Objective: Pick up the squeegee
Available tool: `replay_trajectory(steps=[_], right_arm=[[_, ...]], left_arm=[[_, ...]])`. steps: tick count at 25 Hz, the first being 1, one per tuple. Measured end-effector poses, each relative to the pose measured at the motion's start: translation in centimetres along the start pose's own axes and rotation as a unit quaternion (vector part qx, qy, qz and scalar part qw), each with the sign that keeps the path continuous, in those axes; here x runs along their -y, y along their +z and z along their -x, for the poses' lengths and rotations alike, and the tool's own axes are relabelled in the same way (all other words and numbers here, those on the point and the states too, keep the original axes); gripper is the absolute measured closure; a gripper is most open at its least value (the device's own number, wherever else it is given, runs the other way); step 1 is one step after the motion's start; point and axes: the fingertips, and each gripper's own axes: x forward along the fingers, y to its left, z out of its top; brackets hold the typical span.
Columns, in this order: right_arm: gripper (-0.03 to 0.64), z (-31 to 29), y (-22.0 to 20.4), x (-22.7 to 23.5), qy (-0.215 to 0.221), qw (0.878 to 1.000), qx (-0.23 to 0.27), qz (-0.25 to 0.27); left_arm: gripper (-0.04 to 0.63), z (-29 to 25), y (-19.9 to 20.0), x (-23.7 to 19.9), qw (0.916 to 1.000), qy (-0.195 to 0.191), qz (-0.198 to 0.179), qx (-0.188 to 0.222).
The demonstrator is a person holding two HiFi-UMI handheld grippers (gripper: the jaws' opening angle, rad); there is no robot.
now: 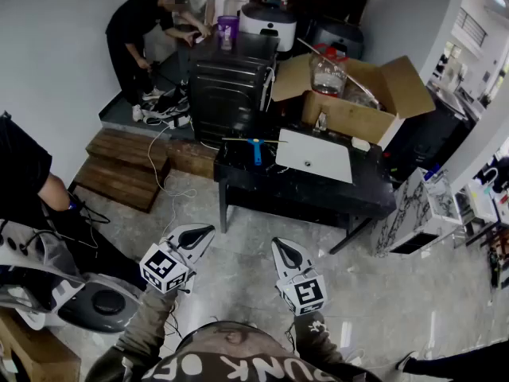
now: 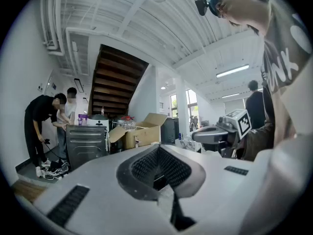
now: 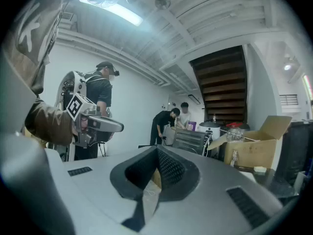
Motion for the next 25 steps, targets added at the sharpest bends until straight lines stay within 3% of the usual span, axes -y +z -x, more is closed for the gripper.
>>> replay_trajectory(steps=[6,12,25], right_arm=[[0.609,0.7,-1.1,0.3,-0.015,0.999,-0.032,-0.014],[0.609,-0.5,1.5,1.2,-0.01,1.0,0.012,0.0],[0.607,0.7,0.3,1.4,-0.017,1.0,0.004,-0.021]], left_arm=[[0.592,0.3,0.1,0.2,0.9999,-0.001,0.01,0.009],[0.592,-0.2,2.4,-0.8,0.9998,0.008,-0.014,0.007],[0.592,-0.5,1.5,0.5,1.0,0.0,-0.004,0.003]])
